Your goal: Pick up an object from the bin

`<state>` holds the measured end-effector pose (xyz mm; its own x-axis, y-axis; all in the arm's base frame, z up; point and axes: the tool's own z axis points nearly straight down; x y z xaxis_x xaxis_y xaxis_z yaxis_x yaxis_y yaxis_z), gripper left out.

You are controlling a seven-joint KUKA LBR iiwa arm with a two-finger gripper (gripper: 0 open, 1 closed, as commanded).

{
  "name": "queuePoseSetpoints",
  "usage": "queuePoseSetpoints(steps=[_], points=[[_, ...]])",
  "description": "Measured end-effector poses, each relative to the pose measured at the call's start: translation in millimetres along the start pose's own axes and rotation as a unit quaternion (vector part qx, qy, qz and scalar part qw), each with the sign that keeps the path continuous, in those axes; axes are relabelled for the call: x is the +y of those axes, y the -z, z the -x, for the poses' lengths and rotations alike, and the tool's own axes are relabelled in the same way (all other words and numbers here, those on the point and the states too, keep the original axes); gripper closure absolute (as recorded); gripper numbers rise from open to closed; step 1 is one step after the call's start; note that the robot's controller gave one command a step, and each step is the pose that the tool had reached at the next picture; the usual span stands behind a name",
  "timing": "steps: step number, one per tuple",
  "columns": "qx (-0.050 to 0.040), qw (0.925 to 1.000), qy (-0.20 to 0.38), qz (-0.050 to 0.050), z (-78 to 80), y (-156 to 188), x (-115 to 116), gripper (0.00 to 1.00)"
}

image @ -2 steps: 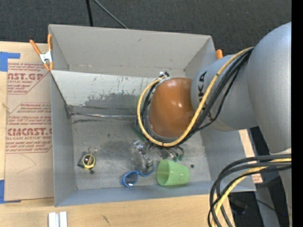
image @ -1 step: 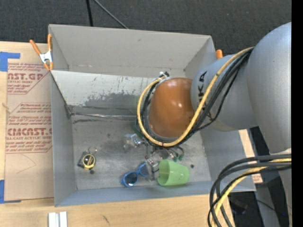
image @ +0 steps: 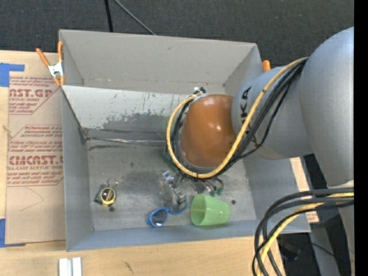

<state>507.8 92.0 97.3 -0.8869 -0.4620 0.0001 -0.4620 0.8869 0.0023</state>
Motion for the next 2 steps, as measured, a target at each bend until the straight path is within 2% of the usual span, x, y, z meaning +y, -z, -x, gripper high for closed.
queuePoseSetpoints(steps=[1,2], points=[[0.0000,1.0000,0.000,0.000,0.0,0.0,0.0,0.00],[0.0000,1.0000,0.000,0.000,0.0,0.0,0.0,1.00]])
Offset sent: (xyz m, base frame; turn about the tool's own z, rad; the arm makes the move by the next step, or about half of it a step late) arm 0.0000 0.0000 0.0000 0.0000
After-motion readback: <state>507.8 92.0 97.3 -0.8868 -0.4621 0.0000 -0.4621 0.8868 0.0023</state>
